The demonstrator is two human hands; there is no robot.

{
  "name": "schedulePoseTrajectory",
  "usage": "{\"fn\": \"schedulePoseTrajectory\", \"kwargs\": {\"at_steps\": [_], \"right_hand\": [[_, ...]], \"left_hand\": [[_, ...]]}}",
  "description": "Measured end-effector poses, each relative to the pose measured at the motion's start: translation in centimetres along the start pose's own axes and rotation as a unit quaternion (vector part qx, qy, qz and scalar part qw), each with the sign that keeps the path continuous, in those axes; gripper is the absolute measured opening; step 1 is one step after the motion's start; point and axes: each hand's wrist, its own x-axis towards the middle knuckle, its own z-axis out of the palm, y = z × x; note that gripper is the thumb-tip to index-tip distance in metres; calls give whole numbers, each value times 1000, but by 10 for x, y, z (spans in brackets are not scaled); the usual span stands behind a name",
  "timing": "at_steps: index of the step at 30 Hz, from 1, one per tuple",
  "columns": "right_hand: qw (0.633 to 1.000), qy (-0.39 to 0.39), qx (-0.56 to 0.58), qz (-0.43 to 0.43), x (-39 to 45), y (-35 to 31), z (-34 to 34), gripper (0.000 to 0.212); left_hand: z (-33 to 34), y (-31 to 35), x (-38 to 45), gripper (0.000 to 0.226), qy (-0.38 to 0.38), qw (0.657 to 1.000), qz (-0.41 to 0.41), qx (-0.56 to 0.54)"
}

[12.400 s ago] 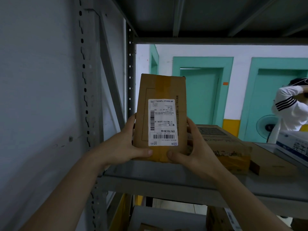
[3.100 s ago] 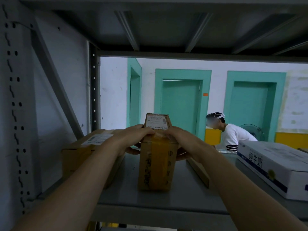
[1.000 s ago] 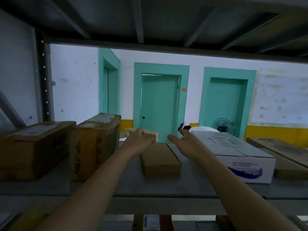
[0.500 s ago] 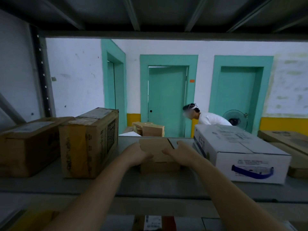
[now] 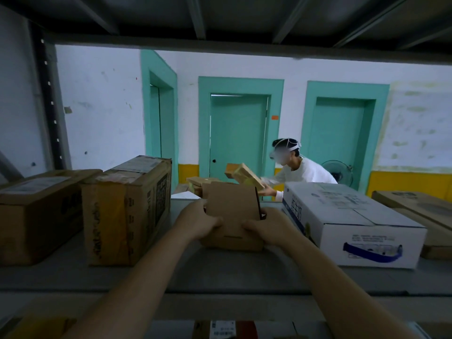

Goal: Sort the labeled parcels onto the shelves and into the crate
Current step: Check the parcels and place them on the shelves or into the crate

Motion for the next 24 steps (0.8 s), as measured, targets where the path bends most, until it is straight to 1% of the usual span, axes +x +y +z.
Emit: {"fn": "schedulePoseTrajectory", "kwargs": {"at_steps": [1, 4, 6, 9, 12, 14, 17, 19, 21, 23, 24], "right_hand": [[1000, 3, 9, -4, -1, 0, 0, 35], [999, 35, 28, -23, -3, 1, -1, 57], [997, 47, 54, -34, -5, -1, -2, 62], [994, 54, 80, -49, -11, -6, -2, 65], [988, 92, 87, -83, -14, -10, -1, 64], [984, 114, 84, -108, -18, -15, 0, 64], [978, 142, 75, -134, -22, -21, 1, 64], [976, 149, 63, -143, -26, -25, 1, 65], [976, 138, 48, -159, -32, -30, 2, 59], [971, 133, 36, -193, -38, -34, 1, 36], [969, 130, 37, -209, -40, -35, 1, 29]], "left_hand": [[-2, 1, -1, 55, 0, 1000, 4, -2], [-6, 5, -5, 72, -13, 1000, 15, -10], [-8, 8, -8, 85, -20, 1000, 18, -8], [-9, 15, -12, 86, -26, 999, 26, 9], [-8, 23, -14, 79, -37, 998, 43, 16], [-7, 31, -16, 78, -27, 998, 49, 24], [-5, 45, -16, 90, 15, 998, 51, 45], [-3, 56, -18, 91, 12, 998, 61, 25], [-1, 67, -22, 81, -8, 998, 66, -4], [1, 73, -25, 68, -14, 997, 66, -29], [1, 73, -27, 65, -14, 997, 62, -46]]}}
